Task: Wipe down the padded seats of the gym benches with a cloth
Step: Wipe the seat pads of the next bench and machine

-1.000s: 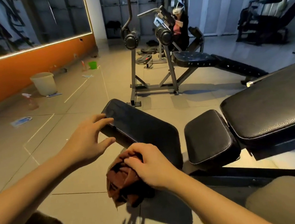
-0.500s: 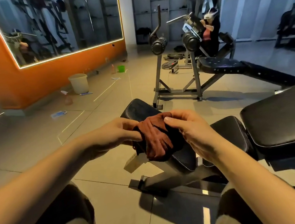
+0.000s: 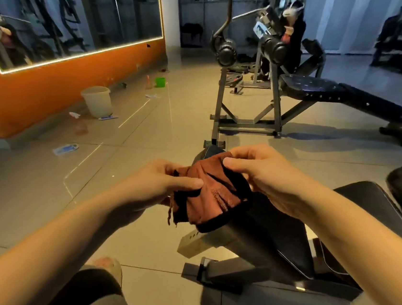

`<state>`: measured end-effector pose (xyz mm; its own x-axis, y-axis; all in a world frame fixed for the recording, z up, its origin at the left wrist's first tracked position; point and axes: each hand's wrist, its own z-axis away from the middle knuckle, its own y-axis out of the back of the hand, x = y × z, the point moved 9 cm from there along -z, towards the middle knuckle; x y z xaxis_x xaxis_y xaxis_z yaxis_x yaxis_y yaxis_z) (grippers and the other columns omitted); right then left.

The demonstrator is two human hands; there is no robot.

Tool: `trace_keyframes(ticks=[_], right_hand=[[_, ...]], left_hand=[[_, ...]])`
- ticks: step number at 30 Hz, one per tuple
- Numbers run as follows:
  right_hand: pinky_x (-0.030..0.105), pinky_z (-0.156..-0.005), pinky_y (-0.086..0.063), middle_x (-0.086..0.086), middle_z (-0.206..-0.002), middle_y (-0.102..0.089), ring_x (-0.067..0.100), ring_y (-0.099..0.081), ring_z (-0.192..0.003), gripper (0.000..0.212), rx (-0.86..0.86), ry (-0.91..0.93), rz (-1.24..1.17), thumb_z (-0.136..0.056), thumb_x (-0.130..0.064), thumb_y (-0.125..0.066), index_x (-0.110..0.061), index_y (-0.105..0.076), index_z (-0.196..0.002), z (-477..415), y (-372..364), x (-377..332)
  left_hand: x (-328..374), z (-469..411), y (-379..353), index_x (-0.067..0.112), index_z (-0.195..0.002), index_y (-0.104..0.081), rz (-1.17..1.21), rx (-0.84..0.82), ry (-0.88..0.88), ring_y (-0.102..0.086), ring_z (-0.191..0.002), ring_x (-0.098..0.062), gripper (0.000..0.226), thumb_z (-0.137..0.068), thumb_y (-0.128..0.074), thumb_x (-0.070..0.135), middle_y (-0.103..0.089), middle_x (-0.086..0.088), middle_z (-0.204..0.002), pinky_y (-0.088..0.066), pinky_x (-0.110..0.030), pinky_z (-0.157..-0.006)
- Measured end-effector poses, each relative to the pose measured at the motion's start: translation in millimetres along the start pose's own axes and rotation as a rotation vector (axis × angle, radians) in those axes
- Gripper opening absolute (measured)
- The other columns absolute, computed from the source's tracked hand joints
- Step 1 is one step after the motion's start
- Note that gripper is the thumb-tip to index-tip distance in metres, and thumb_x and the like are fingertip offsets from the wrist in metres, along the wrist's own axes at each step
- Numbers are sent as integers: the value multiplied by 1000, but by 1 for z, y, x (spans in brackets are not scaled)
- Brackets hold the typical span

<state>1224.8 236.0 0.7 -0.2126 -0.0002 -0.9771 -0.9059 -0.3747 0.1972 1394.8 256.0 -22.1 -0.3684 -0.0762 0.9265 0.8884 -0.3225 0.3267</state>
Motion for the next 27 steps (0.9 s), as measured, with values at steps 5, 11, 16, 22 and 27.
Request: trace_keyframes(ticks=[5,11,16,22,27], right_hand=[[17,-65,-55,-2,-85,-77,8,-75,-79,16,25,33,-48,-90,-20,-72,-14,-72,-104,-20,-12,-4],[33,-84,-61,11,-112,-76,28,-73,-102,32,11,-65,-203,-88,-15,-69,-10,-71,-120,-37,-30,0],[35,-82,-58,17,-104,-75,27,-72,-93,26,104,-105,-159,-91,-9,-70,-7,-66,-116,-55,-40,-3],[33,-83,-59,14,-118,-73,29,-71,-107,59,337,-124,-269,-78,-29,-82,-2,-65,-127,-42,-34,-1],[35,-87,-58,15,-117,-74,33,-71,-108,47,598,-30,-418,-79,-4,-76,-3,-66,-125,-24,-44,0]], left_hand=[[19,-21,35,10,-108,-73,6,-51,-46,-73,-92,-21,37,-79,-71,32,-77,-9,-102,-52,-35,-84],[15,-47,71,14,-119,-72,-85,-237,-85,-72,-103,-29,35,-86,-70,25,-75,-11,-110,-55,-41,-90],[6,-62,72,4,-123,-66,-112,-487,-35,-69,-110,-29,41,-90,-73,26,-72,-13,-118,-58,-40,-96],[24,-89,75,-3,-118,-66,76,-421,-90,-69,-106,-30,48,-82,-75,28,-72,-16,-115,-54,-43,-97],[24,-88,82,8,-114,-74,209,-398,-91,-70,-108,-27,40,-78,-76,24,-76,-9,-112,-54,-39,-93]])
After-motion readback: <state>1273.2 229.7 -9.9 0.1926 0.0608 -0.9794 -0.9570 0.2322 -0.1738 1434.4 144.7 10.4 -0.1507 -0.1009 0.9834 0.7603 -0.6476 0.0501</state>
